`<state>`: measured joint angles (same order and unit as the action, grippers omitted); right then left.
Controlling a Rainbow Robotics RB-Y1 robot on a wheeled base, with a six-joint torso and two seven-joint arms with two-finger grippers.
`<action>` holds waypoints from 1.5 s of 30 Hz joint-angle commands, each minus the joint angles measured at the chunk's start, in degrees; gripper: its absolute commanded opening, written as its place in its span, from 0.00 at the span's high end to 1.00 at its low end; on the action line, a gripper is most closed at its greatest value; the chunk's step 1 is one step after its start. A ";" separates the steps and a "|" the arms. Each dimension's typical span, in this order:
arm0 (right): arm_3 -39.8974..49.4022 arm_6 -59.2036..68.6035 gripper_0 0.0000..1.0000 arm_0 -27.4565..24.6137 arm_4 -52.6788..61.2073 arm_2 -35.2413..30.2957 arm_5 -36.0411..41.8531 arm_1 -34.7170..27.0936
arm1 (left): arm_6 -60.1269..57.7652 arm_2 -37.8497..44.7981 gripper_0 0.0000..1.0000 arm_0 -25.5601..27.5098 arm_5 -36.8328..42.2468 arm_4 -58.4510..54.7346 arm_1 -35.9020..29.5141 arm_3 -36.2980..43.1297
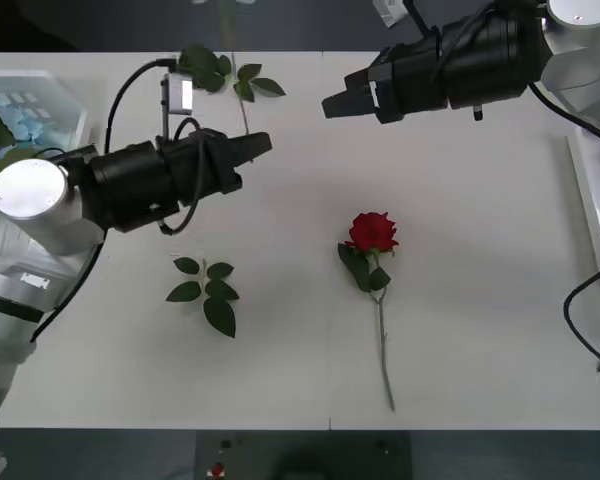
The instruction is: Put the red flowers into the right box and the blue flowers into the left box
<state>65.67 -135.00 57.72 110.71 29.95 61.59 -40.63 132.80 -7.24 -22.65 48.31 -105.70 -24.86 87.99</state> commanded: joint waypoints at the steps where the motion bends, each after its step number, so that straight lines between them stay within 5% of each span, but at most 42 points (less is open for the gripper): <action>1: 0.86 8.17 0.07 6.00 1.44 10.30 -1.48 -4.90 | -3.17 6.19 1.00 -1.34 6.09 -0.47 -4.14 2.27; 11: 2.97 22.50 0.07 14.44 2.67 33.95 -4.20 -13.07 | -16.00 19.20 1.00 -1.17 19.45 7.36 -16.63 -1.68; 25: 24.15 71.54 0.06 14.61 -20.18 33.95 11.44 -17.64 | -15.82 29.13 1.00 -0.38 20.68 33.19 -25.94 -9.42; 37: 39.45 95.98 0.06 10.92 -38.46 34.47 19.53 -15.53 | -15.38 35.81 1.00 17.38 14.36 35.39 -30.95 -1.42; 45: 44.37 110.39 0.06 8.11 -50.33 40.63 16.98 -12.28 | -15.47 39.41 1.00 21.60 14.27 43.13 -31.04 -1.42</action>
<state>108.53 -30.66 65.70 62.74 68.60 78.97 -54.46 116.25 31.82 -0.95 62.81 -64.42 -54.47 85.73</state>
